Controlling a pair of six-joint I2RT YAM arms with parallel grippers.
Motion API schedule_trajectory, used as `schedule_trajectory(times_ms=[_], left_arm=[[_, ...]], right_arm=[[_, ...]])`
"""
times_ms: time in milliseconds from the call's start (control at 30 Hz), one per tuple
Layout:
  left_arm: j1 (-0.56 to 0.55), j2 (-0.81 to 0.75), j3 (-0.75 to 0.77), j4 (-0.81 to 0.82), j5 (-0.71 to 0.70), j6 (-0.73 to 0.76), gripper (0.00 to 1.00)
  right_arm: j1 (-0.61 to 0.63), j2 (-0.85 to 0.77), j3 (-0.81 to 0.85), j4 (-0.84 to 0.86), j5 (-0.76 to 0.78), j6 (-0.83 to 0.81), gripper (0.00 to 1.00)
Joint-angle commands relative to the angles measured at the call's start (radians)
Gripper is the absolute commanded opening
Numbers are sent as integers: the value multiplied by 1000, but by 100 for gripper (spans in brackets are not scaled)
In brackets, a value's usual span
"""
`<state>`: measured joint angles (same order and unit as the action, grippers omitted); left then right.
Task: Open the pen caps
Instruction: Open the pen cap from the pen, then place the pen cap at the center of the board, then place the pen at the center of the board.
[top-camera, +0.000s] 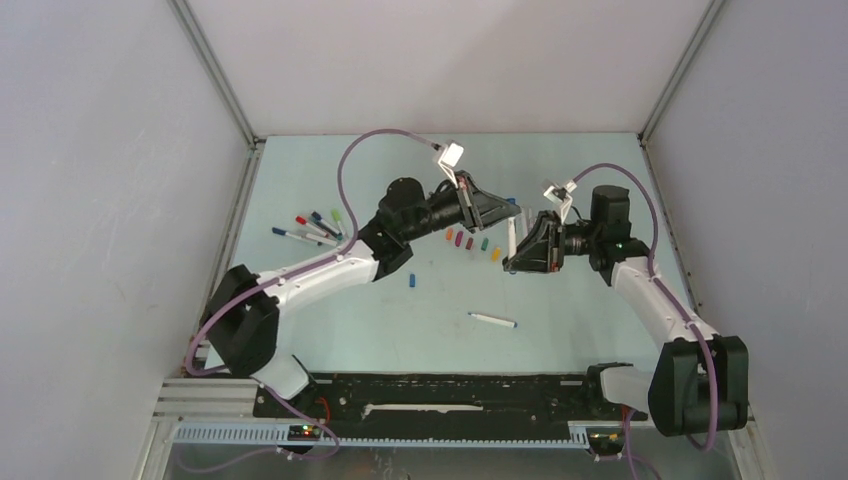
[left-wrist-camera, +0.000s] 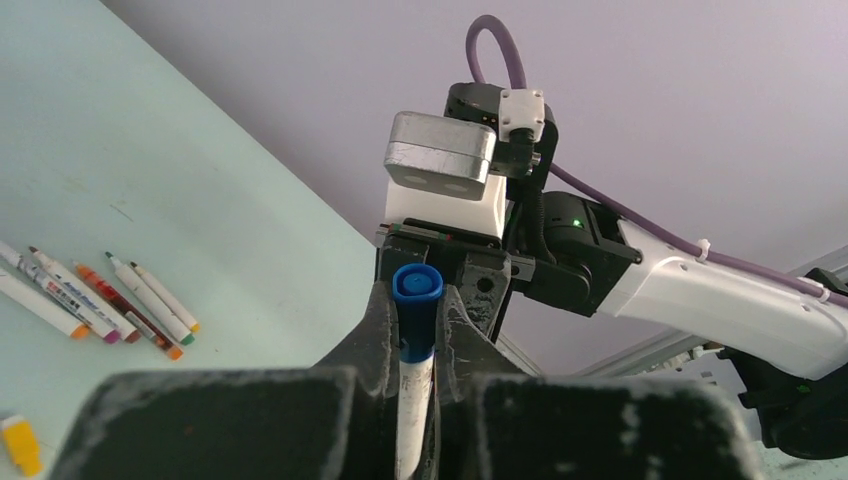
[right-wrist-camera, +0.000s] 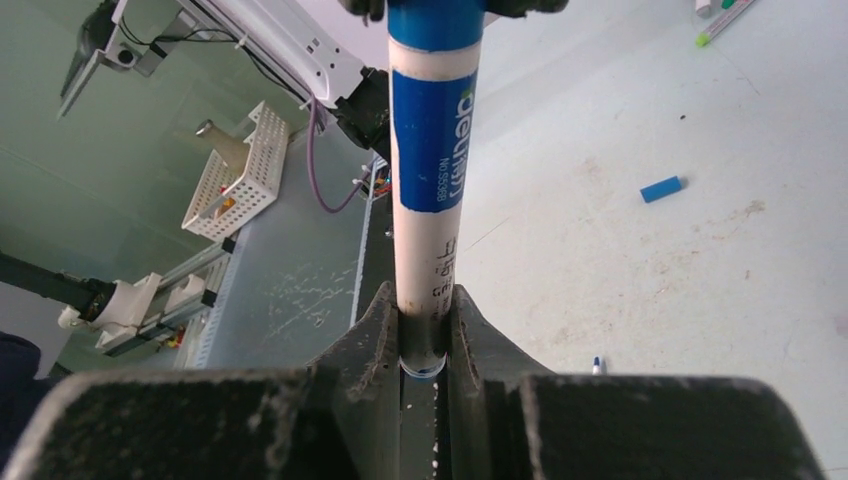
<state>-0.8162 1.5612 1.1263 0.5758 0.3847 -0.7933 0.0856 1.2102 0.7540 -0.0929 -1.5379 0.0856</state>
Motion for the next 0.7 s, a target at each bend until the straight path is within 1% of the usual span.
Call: schedule_trajectory(times_ms=[0,133,267,300,333,367,400,433,500,567,667], left_arm=[[133,-122,171,277,-292,41,0],[193,-157,243,296,-368,44,0],[228,-201,266,282,-374,51,0],[234,-220,257,276,-365,51,0],[238,-238,238,271,-355,52,0],[241,-257,211,262,-346,55,0],[245,-280,178,242,-340,58,0],[246,-307,143,212,-339,62,0],[246,-364,61,123,-348,73,0],[246,-421,-14,-10,-365,83,0],[246,-497,-104,-239,-381,96,0]], right_arm=[[73,33,-2,-44,-25,-29,0],[124,59,-3,-45,-22,-34,0],[158,60,-2,-55,-2,-55,0],[157,56,2,-69,8,-76,0],[155,51,24,-132,31,-160,0],[153,49,66,-273,88,-284,0],[162,50,111,-463,210,-428,0],[178,51,143,-530,306,-508,0],[207,46,166,-556,544,-564,0],[222,42,176,-573,727,-619,0],[228,64,179,-630,873,-712,0]])
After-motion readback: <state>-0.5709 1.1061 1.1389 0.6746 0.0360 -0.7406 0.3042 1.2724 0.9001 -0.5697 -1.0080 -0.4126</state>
